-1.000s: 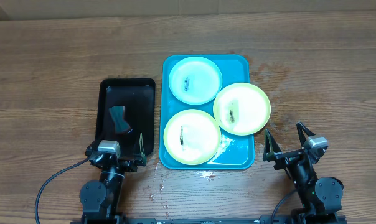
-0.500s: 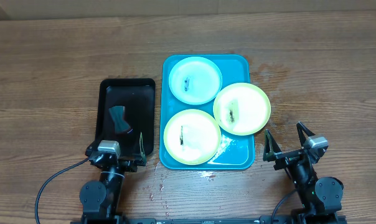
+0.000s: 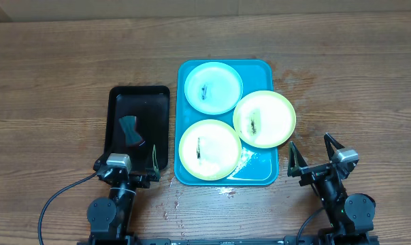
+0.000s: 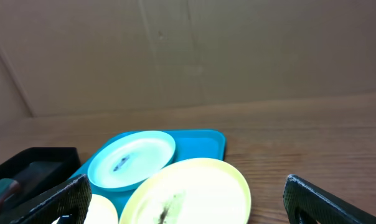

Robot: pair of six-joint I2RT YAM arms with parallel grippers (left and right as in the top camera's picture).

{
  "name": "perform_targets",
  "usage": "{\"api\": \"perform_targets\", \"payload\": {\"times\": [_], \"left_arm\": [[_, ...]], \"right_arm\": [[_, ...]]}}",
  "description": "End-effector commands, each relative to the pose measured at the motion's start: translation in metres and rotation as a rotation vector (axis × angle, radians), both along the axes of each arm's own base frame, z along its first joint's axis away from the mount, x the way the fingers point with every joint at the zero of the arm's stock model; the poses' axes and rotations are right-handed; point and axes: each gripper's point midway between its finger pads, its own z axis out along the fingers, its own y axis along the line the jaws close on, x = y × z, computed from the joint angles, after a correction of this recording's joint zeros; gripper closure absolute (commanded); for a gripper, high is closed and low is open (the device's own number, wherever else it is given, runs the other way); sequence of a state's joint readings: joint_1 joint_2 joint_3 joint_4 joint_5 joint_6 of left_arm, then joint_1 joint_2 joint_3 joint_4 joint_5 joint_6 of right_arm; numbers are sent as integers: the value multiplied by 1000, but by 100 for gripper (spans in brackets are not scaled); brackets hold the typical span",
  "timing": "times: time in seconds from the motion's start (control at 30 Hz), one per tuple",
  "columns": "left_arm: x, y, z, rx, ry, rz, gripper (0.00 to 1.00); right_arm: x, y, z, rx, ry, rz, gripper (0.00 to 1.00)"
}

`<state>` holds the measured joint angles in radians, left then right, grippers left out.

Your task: Clean dirty plates on tray and stack at the side

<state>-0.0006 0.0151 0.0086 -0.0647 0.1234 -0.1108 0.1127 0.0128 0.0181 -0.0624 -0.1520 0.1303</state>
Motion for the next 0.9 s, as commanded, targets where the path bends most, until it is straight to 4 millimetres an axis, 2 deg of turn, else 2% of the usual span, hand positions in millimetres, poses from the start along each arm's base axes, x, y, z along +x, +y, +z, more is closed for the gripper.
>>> {"api": "perform_targets", "payload": {"times": [0.0, 0.1, 0.23, 0.43, 0.63, 0.87], "left_arm": [[-1, -2, 0, -79, 6, -4, 0], [-1, -4, 3, -119, -1, -15, 0], [-2, -13, 24, -119, -73, -68, 0], [-11, -12, 61, -83, -93, -68, 0], [-14, -12, 91, -47, 90, -62, 0], [-7, -12, 122, -55, 432, -56, 0]], "right_arm": [[-3, 9, 1, 1, -16, 54, 0], [-5, 16, 3, 17, -18, 97, 0], [-8, 18, 10, 87, 1, 114, 0], [-16, 20, 42, 85, 18, 129, 0], [-16, 20, 86, 71, 160, 123, 0], [5, 22, 120, 50, 522, 107, 0]]}}
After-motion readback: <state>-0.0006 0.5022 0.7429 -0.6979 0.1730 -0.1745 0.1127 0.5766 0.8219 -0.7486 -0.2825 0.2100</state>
